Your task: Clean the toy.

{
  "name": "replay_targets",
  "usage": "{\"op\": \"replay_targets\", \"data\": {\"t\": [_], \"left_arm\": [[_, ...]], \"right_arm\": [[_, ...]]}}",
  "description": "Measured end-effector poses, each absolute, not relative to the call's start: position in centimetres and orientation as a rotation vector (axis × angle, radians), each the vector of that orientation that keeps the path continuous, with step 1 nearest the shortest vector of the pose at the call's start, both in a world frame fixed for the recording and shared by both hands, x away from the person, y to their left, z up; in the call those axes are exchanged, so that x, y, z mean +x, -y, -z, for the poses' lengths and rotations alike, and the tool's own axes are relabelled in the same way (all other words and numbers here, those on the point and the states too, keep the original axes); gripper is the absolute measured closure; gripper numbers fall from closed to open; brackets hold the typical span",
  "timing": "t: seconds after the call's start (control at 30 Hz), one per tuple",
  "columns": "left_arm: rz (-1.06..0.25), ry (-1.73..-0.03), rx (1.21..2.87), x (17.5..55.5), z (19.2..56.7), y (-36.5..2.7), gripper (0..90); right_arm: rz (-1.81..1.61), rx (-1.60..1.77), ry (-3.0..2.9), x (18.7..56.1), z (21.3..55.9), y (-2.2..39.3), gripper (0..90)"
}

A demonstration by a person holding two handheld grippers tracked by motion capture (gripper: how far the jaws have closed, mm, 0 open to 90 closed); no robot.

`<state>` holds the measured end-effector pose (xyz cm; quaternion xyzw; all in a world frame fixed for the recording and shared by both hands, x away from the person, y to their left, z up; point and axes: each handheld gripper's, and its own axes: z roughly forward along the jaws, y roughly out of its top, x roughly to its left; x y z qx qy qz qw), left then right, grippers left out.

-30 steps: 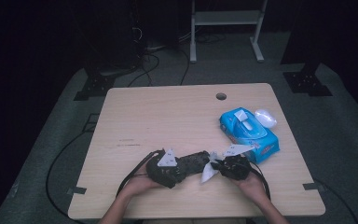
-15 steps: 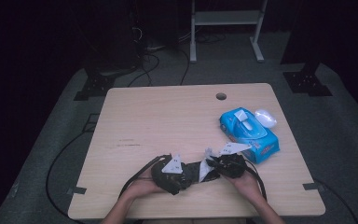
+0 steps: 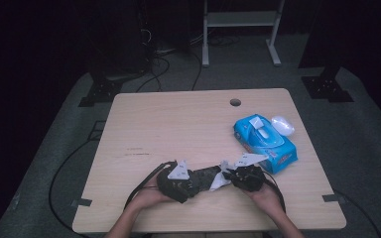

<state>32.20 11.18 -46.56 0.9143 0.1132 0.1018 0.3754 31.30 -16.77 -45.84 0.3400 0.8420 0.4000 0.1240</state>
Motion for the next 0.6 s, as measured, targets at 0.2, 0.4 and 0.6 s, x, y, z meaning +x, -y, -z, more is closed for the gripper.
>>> {"op": "replay_targets", "data": {"t": [0.2,0.4,0.6], "left_arm": [[-0.278,-0.317,2.347,32.5,46.7,-11.6,24.7],[-0.275,-0.3,2.328,32.2,46.5,-11.4,24.6],[-0.253,-0.227,2.344,31.7,46.4,-10.7,24.5]], "right_arm": [[-1.206,1.016,-2.495,31.0,46.0,16.9,80.5],[-1.182,0.995,-2.492,31.4,46.0,16.5,80.4],[-1.172,1.052,-2.466,32.1,46.2,17.7,80.4]]}}
